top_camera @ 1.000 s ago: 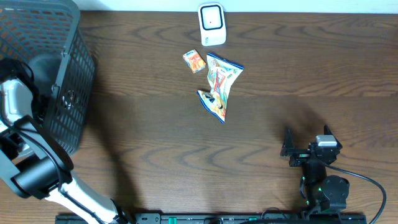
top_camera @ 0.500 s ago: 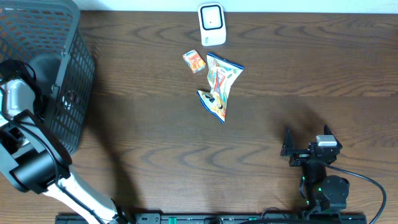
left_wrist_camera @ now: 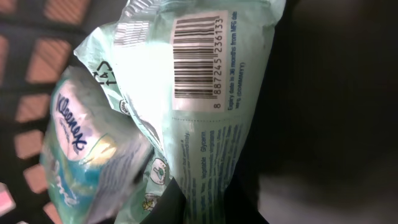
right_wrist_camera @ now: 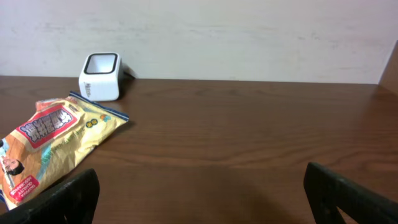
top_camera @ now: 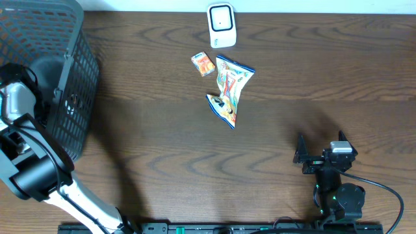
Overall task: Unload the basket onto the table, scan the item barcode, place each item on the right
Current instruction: 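Reach into the basket and grasp a light-green tissue pack with left gripper, then carry the tissue pack to the scanner and release it on the pile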
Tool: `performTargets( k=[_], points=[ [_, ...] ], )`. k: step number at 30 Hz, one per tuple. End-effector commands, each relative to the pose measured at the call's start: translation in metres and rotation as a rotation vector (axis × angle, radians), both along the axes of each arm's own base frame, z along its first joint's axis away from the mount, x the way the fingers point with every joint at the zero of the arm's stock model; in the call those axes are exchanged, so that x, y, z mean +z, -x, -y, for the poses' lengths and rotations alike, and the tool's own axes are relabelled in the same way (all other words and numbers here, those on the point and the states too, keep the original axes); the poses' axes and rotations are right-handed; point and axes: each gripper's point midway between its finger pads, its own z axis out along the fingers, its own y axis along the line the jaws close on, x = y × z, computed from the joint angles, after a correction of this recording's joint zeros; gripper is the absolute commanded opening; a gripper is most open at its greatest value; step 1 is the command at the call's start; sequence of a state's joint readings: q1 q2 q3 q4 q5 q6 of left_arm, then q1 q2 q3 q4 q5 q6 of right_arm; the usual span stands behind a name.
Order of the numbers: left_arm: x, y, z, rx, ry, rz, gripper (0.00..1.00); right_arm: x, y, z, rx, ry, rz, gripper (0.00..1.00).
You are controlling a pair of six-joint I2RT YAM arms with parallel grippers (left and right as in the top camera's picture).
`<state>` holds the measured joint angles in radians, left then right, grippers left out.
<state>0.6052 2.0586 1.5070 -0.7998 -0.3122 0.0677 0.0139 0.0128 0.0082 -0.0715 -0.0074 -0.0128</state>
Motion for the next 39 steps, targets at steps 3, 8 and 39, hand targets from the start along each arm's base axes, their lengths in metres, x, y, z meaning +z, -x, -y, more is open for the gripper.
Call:
performTargets(
  k=[3, 8, 39],
  points=[
    [0.057, -0.019, 0.021, 0.049, 0.019, 0.227, 0.08, -0.001, 0.000, 0.002, -0.008, 0.015, -0.002, 0.99],
    [0.151, -0.047, 0.035, 0.004, -0.029, 0.558, 0.07, -0.001, 0.000, 0.002, -0.007, 0.015, -0.002, 0.99],
    [0.244, -0.113, 0.375, -0.790, 0.306, 0.856, 0.07, -0.001, 0.000, 0.002, -0.007, 0.015, -0.002, 0.99]
  ],
)
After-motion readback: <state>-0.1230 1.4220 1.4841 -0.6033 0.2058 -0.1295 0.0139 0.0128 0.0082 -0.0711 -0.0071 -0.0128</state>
